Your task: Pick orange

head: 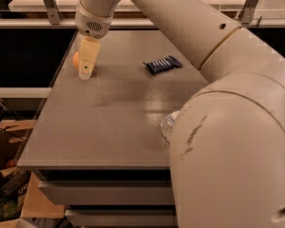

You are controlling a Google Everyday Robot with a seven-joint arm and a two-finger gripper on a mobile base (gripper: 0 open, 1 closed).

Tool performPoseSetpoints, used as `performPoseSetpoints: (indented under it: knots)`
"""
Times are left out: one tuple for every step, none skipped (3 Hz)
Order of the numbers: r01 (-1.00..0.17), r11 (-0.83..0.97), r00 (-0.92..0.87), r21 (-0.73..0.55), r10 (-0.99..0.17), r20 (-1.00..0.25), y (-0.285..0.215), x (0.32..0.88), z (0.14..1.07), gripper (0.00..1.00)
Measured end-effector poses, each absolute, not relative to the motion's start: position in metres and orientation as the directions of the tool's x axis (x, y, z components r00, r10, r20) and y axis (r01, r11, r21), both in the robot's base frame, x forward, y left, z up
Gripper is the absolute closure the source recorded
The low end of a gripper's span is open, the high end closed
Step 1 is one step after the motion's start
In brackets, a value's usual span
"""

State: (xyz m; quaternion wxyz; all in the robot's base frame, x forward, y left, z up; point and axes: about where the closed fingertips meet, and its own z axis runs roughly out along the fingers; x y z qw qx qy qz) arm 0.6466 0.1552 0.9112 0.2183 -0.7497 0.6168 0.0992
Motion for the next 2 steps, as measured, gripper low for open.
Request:
performPoseSetpoints:
  knots:
    - [-0.968,-0.169,0.233,-0.184,-0.877,-0.420,0.172,0.652,0.899,0.00]
    - [-0.968,-0.187,0.241,-0.166,-0.874,-0.421,0.185,0.658,0.888,0.00]
